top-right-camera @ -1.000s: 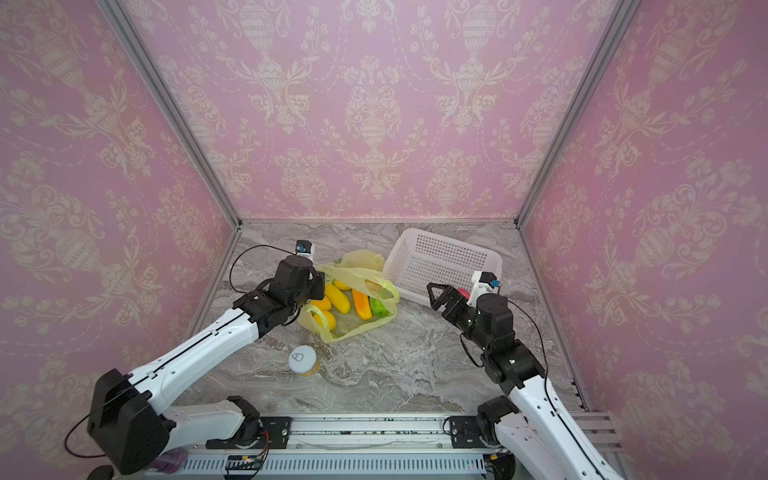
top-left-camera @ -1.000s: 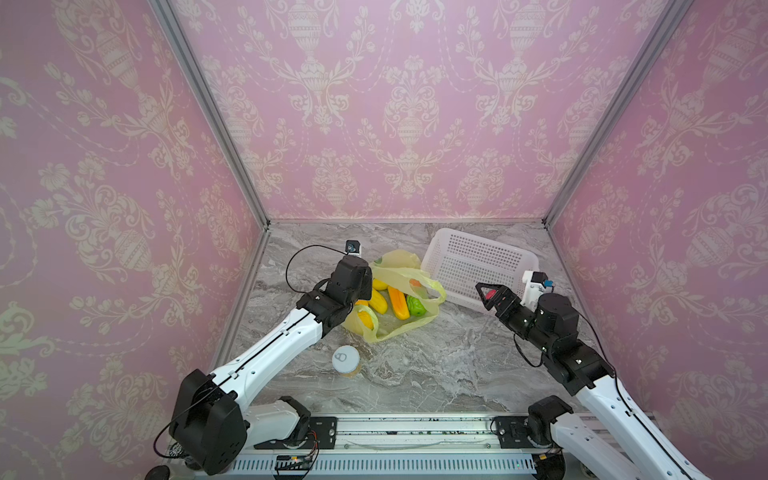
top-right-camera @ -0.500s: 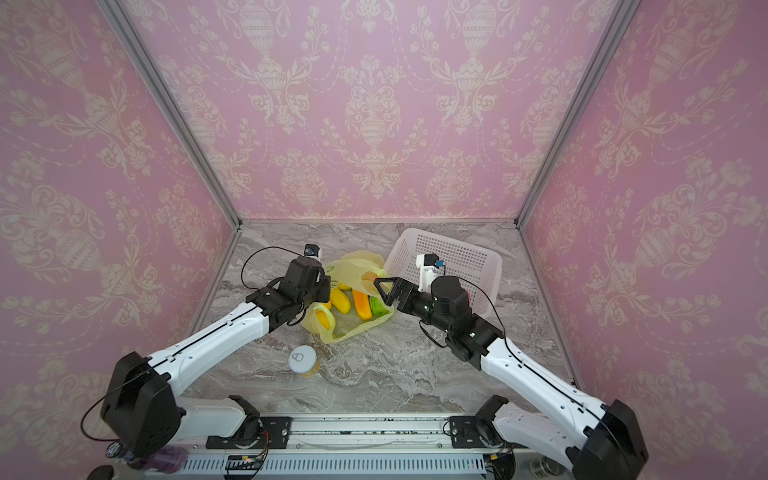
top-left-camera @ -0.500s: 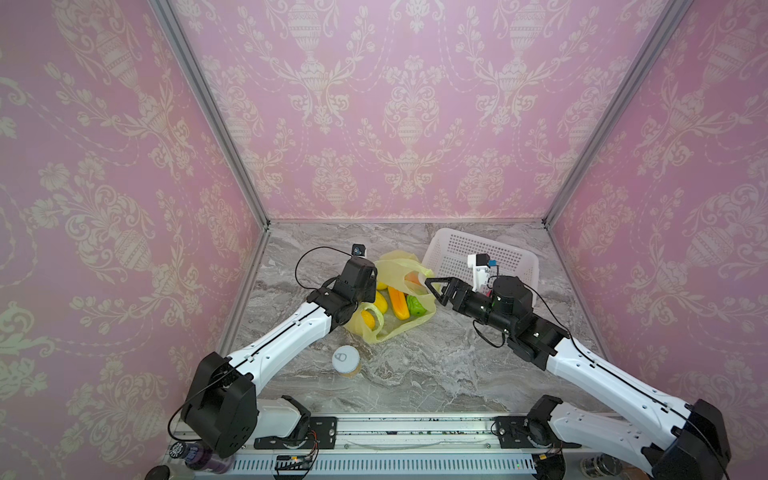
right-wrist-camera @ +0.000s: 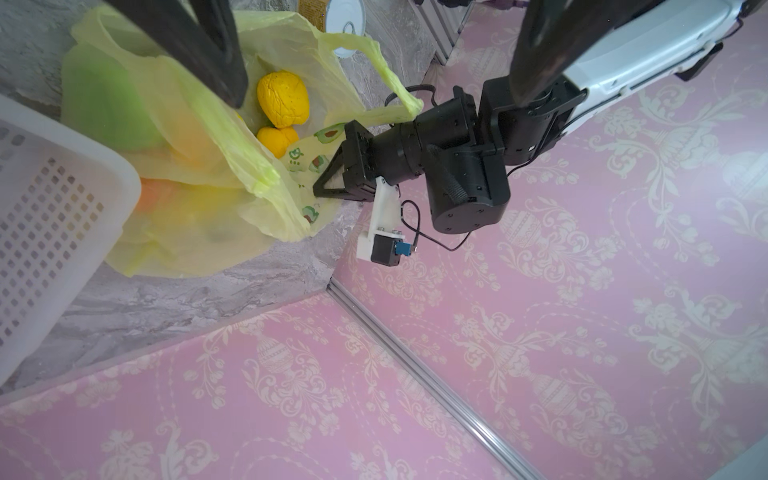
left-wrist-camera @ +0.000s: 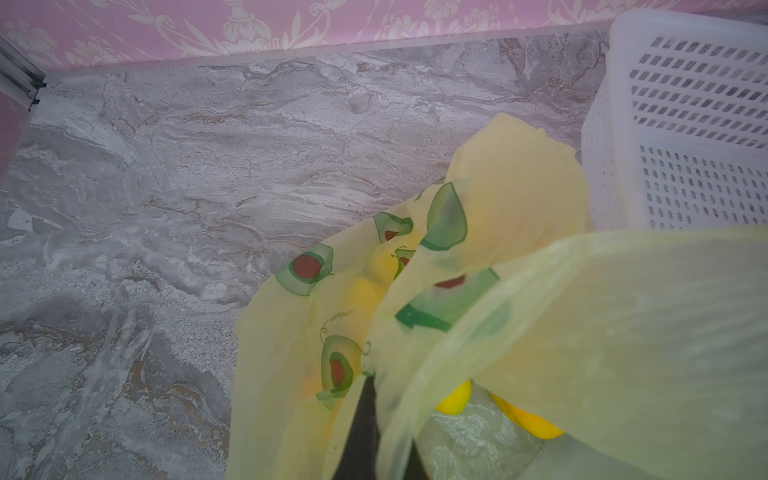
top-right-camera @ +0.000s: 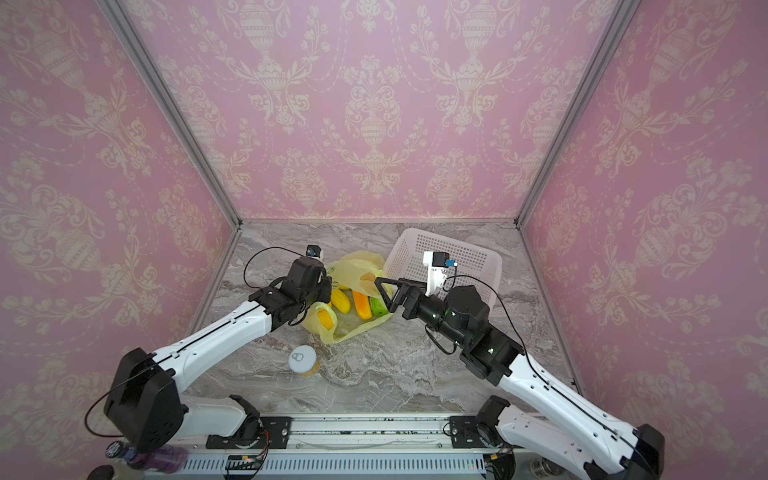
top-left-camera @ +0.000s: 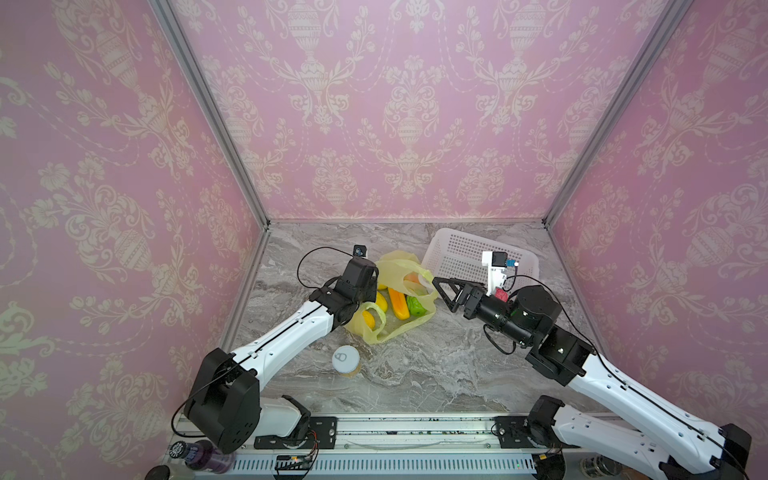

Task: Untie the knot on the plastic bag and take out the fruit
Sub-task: 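Move the right gripper back over the bag mouth above the fruit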

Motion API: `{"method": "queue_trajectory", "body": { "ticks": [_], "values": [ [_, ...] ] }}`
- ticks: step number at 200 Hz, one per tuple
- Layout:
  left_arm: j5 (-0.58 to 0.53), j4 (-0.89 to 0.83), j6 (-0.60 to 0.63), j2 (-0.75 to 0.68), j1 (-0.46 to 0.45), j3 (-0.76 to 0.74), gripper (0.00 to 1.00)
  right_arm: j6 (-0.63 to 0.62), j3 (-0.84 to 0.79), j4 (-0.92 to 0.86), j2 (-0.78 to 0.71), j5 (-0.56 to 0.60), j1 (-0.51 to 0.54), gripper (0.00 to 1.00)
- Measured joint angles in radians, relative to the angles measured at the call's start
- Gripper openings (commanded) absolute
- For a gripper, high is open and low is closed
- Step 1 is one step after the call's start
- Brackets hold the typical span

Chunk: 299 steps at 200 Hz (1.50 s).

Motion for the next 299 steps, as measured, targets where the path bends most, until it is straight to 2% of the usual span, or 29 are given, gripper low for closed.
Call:
{"method": "queue_trajectory", "body": {
  "ticks": [16,28,59,97,155,205,257,299],
  "values": [
    [0.002,0.000,0.000,0.000,0.000,0.000,0.00,-0.076,0.000,0.005,0.011,-0.006,0.046,0.63],
    [0.002,0.003,0.000,0.000,0.000,0.000,0.00,-0.121,0.008,-0.005,0.043,-0.010,0.082,0.56],
    [0.002,0.007,0.000,0.000,0.000,0.000,0.00,-0.220,0.081,-0.050,0.183,-0.014,0.201,0.48],
    [0.002,0.007,0.000,-0.015,0.000,0.000,0.00,-0.354,0.219,-0.120,0.356,0.029,0.317,0.33],
    [0.001,0.008,0.000,-0.061,0.000,0.000,0.00,-0.454,0.249,-0.178,0.433,0.193,0.319,0.27],
    [-0.010,0.008,0.000,-0.091,0.000,-0.002,0.00,-0.482,0.302,-0.198,0.576,0.301,0.300,0.20],
    [-0.013,0.012,0.000,-0.114,0.000,-0.008,0.00,-0.471,0.324,-0.200,0.735,0.362,0.257,0.22],
    [-0.013,0.014,0.000,-0.114,0.000,-0.008,0.00,-0.465,0.421,-0.236,0.912,0.428,0.253,0.24]
  ]
}}
